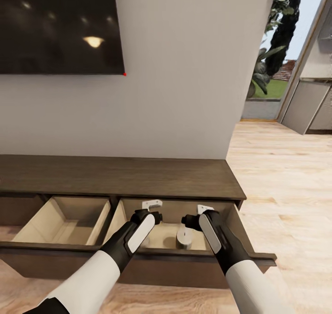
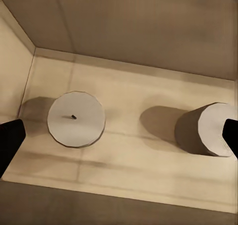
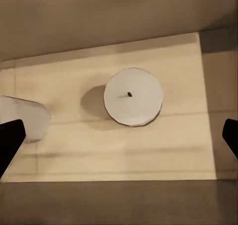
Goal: Place each of the two pumpkins and all three candles from the living room inside a cabinet in the living room (use any cabinet), then make sure every cabinet is closed, and position the cauldron so it is next to a table in the living room.
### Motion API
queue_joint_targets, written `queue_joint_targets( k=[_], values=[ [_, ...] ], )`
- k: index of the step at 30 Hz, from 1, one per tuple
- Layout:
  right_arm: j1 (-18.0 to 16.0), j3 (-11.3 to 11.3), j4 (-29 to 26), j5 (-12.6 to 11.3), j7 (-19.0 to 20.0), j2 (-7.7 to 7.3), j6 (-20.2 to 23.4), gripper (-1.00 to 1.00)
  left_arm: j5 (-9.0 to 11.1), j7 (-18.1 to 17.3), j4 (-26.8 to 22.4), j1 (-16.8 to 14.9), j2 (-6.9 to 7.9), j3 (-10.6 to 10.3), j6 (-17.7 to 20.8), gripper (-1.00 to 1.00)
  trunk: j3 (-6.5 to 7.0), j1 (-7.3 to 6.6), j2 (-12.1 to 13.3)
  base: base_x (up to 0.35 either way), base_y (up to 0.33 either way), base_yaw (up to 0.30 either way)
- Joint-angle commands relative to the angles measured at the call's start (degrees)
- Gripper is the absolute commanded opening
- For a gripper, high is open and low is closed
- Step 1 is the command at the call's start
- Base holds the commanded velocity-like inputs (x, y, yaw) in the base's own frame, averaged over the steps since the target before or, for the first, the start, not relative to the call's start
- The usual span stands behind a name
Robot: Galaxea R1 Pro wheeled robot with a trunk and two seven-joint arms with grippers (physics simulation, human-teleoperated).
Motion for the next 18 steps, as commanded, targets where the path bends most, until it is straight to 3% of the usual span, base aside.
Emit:
queue_joint_targets(
  k=[1,10,18],
  values=[
    [-0.01,0.12,-0.06,-0.58,-0.58,-0.02,-0.08,1.0,0.43,0.49,-0.04,-0.04,0.0,-0.08,0.1,1.0,0.17,-0.03,0.0,-0.001,0.0,0.0],
    [0.02,0.18,-0.05,-0.51,-0.75,-0.02,-0.37,1.0,0.43,0.49,-0.06,-0.04,0.0,-0.01,0.07,1.0,2.17,-0.27,0.12,-0.124,0.013,0.0],
    [0.02,-0.12,-0.05,-0.65,-0.77,0.0,-0.37,1.0,0.43,0.49,-0.07,-0.04,0.0,0.0,0.02,1.0,3.6,-2.02,3.32,-0.012,0.001,0.0]
  ],
)
